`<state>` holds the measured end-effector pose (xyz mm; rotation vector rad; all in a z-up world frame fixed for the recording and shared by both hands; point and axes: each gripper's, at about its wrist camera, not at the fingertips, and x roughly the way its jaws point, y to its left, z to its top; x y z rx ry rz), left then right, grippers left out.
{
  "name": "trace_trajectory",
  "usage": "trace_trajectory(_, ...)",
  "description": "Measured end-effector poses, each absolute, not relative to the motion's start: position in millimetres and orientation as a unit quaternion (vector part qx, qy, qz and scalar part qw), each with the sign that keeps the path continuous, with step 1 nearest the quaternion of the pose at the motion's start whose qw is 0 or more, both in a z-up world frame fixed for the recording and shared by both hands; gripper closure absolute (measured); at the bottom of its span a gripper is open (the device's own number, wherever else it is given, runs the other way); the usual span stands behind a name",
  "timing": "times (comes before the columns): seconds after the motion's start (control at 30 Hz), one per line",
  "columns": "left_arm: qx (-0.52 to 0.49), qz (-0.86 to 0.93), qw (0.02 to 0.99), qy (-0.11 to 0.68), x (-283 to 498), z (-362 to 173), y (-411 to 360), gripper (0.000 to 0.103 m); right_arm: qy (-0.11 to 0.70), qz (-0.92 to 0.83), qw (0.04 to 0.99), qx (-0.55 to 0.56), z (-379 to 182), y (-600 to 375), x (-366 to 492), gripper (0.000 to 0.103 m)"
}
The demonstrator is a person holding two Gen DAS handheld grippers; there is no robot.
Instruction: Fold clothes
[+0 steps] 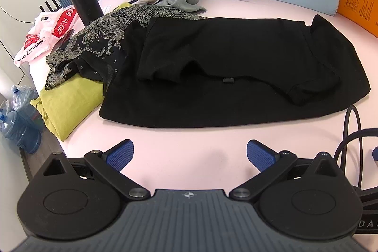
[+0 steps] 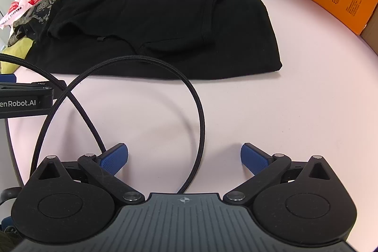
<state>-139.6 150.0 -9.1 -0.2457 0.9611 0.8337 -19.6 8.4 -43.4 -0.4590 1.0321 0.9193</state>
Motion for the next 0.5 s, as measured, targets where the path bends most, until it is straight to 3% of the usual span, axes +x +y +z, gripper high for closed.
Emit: trace_trajectory(0.5,-0.118,0.389,0.791,0.458,-135.8,-14.6,152.2,0.000,0.469,0.423,0.747,-0.209,-44.6,8.8,-17.2,0.000)
